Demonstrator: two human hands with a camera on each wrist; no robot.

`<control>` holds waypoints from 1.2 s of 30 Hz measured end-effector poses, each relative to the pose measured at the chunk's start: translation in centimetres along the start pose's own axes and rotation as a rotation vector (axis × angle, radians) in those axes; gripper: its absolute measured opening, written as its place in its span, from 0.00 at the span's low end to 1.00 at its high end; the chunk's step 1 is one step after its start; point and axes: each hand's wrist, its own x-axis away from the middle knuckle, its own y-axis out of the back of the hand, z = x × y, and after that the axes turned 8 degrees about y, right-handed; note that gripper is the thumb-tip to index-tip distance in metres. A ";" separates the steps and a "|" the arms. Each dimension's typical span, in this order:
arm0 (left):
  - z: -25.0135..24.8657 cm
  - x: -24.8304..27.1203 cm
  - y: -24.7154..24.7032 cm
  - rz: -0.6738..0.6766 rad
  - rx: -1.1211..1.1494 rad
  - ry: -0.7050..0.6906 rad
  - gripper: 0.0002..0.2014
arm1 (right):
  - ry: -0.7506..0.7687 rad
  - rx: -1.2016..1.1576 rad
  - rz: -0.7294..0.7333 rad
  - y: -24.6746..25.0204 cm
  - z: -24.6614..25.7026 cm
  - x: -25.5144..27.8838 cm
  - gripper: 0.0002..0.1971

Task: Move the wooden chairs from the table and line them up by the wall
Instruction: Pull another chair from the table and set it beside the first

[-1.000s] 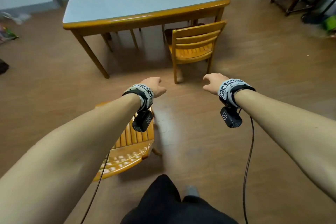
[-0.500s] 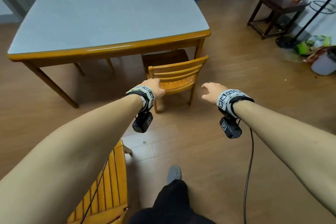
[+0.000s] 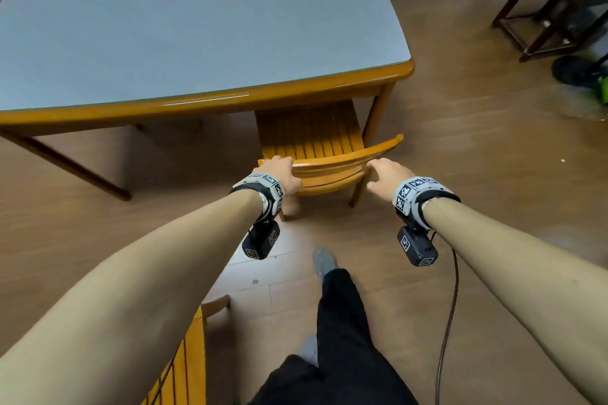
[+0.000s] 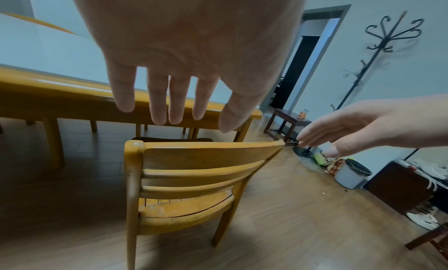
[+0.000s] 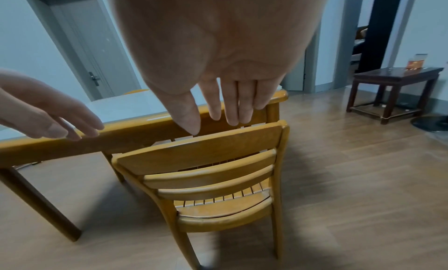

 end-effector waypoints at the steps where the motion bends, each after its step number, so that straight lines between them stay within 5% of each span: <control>1: -0.3 -1.8 -0.1 0.009 -0.006 0.015 0.23 | 0.014 -0.002 0.003 0.0 -0.5 -2.1 0.27; 12: -0.7 -15.3 -5.5 0.100 -0.089 0.062 0.25 | 0.175 0.176 0.203 -2.0 -4.2 -16.9 0.27; 28: 0.0 -15.0 -6.8 0.007 -0.121 0.009 0.13 | 0.179 0.262 0.165 -3.1 -4.5 -16.1 0.24; 36: 1.1 -9.8 -11.3 -0.103 -0.115 -0.074 0.14 | 0.205 0.265 0.096 -6.7 -4.6 -9.5 0.14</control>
